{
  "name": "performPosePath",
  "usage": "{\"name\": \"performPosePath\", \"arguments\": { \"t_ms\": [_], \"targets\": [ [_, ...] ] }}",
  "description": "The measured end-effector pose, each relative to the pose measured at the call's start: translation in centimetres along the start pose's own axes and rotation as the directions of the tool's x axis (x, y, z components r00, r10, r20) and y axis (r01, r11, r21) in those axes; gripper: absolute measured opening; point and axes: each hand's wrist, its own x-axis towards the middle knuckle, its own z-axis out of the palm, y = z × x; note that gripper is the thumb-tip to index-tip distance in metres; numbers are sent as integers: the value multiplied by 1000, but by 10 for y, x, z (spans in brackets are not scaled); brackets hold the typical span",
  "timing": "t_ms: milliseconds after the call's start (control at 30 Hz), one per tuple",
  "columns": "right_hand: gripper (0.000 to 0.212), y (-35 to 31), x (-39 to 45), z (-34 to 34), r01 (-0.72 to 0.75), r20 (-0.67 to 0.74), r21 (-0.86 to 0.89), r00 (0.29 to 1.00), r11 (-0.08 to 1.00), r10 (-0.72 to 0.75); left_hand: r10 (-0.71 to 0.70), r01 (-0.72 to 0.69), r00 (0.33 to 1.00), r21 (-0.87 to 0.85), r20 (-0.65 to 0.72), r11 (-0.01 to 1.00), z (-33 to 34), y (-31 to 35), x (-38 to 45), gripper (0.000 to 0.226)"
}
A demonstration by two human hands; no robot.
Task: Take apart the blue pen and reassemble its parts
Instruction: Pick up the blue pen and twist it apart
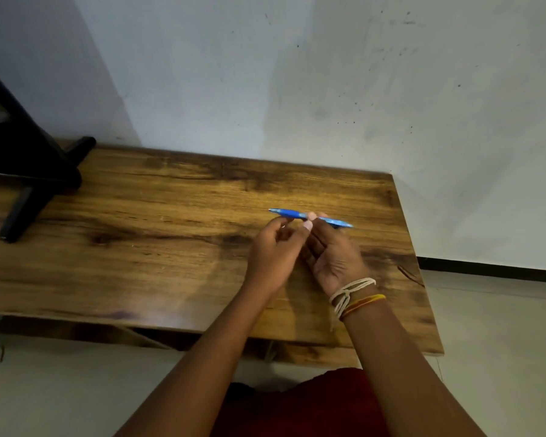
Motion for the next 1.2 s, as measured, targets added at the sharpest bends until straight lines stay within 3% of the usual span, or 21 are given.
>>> {"name": "performPosePath", "arguments": {
  "t_ms": [100,267,500,667,900,1200],
  "targets": [
    [4,0,-8,3,5,74,-136,997,991,6,-132,135,991,-340,32,931,-2,6,-1,17],
    [7,-11,-13,0,-8,56,-97,998,995,14,-172,139,985,-503,-19,853,-7,14,0,16],
    [11,-14,-11,-12,41,40,-110,998,993,-37,-166,114,984,-493,-62,863,-5,8,7,16],
    [11,-12,-5,-19,52,83,-93,996,994,-44,-161,136,987,-600,12,788,-2,4,13,15],
    [9,-17,0,-28,89,83,-99,993,991,-81,-171,142,985,-591,7,794,7,0,19,8],
    [7,-24,-3,-31,58,117,-70,992,996,-49,-165,147,986,-597,26,789,6,0,18,16]
  ]
}}
